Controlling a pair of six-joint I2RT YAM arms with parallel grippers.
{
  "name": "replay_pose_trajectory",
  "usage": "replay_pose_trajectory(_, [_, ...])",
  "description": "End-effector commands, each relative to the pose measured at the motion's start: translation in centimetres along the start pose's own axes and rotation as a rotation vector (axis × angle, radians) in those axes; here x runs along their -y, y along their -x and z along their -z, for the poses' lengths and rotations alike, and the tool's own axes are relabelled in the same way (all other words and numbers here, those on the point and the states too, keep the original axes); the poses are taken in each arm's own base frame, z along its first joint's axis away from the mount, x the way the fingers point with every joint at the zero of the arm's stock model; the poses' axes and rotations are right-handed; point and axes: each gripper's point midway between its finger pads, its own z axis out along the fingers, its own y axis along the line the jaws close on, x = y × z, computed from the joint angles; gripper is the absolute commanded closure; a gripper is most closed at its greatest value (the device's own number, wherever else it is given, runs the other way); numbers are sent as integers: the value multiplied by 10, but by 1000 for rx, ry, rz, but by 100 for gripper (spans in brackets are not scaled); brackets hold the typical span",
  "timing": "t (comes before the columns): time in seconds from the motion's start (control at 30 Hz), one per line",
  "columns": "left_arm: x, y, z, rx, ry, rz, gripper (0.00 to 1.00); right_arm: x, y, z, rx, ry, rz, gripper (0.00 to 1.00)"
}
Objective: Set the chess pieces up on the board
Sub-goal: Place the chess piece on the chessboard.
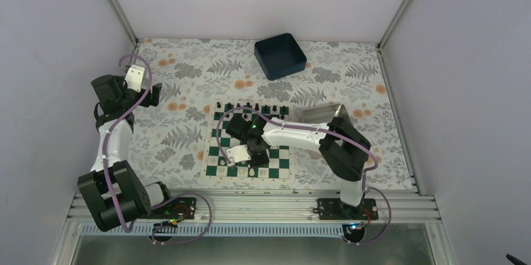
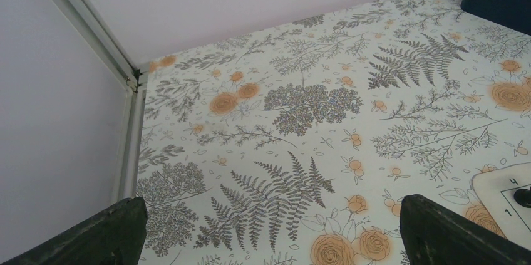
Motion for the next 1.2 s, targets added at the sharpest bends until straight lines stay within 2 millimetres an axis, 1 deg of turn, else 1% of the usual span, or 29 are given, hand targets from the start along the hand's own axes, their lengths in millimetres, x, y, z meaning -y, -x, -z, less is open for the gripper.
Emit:
replay_pose_trajectory(0.0, [0,1,3,10,-3,3,0,5,5,-8,6,-26,-6,94])
replay_pose_trajectory(0.53, [2,1,2,10,-13,3,0,-1,-4,-20,-24,13,-8,91])
replay_pose_trajectory(0.63, [2,1,1,10,-13,4,0,-1,-5,-22,-29,12,-11,86])
replay_pose_trajectory(0.73, [1,0,1,8,-9,5,0,0,-7,-21,-36,2,-14,76])
replay_pose_trajectory(0.8, [1,0,1,8,-8,6,0,3,-7,-17,-33,-16,-19,73])
replay_pose_trajectory(0.9, [1,1,2,9,-7,4,0,6,-12,-5,-40,-41,-30,70])
replay_pose_trajectory(0.97, [1,1,2,9,-7,4,0,6,-22,8,-51,-57,-47,69])
replay_pose_trajectory(1.03, [1,1,2,9,-5,4,0,13,-34,29,-39,-100,-86,68])
replay_pose_trajectory(1.13, [0,-1,1,5,-3,5,0,32,-62,60,-24,-160,-182,67])
replay_pose_trajectory(1.17, [0,-1,0,5,-5,5,0,40,-73,77,-3,-198,-219,67])
